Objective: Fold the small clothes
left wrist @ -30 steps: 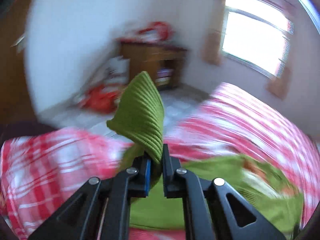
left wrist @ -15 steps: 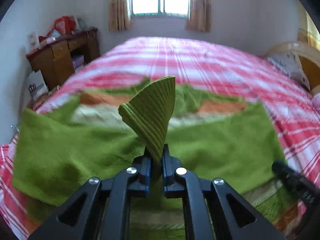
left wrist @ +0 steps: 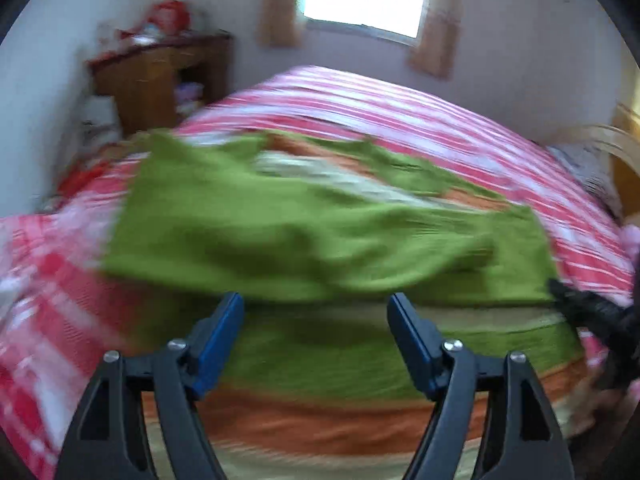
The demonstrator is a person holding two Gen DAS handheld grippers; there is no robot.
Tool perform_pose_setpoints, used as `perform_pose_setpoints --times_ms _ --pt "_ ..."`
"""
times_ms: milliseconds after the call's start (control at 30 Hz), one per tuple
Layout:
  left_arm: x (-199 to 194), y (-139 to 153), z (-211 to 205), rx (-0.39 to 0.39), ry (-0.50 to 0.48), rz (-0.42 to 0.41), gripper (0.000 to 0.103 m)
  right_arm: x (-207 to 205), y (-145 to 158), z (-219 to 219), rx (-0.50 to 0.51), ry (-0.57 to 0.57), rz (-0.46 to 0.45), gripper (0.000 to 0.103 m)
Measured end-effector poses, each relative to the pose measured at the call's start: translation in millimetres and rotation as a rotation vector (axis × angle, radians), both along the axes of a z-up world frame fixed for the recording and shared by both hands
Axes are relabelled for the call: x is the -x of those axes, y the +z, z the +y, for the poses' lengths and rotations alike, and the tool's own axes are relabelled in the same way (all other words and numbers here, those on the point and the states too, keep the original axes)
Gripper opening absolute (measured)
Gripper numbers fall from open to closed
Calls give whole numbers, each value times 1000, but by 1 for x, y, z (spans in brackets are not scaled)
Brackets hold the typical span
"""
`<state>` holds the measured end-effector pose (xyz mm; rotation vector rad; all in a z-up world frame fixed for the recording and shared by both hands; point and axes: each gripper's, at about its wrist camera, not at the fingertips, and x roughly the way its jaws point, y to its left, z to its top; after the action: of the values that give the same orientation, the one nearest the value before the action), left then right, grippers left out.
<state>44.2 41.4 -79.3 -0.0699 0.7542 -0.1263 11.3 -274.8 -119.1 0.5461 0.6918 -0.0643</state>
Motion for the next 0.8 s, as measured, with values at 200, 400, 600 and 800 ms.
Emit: perform_pose_setpoints --times_ms 200,400,600,800 --pt "28 -22 38 38 94 -82 81 -12 36 36 -70 54 -5 33" --pt "27 -24 23 4 57 -67 99 -55 40 112 90 183 -8 80" --pt "22 -22 29 46 44 -72 101 -91 11 155 325 215 94 28" --pt "20 -23 33 74 38 -72 103 -97 55 179 459 302 11 14"
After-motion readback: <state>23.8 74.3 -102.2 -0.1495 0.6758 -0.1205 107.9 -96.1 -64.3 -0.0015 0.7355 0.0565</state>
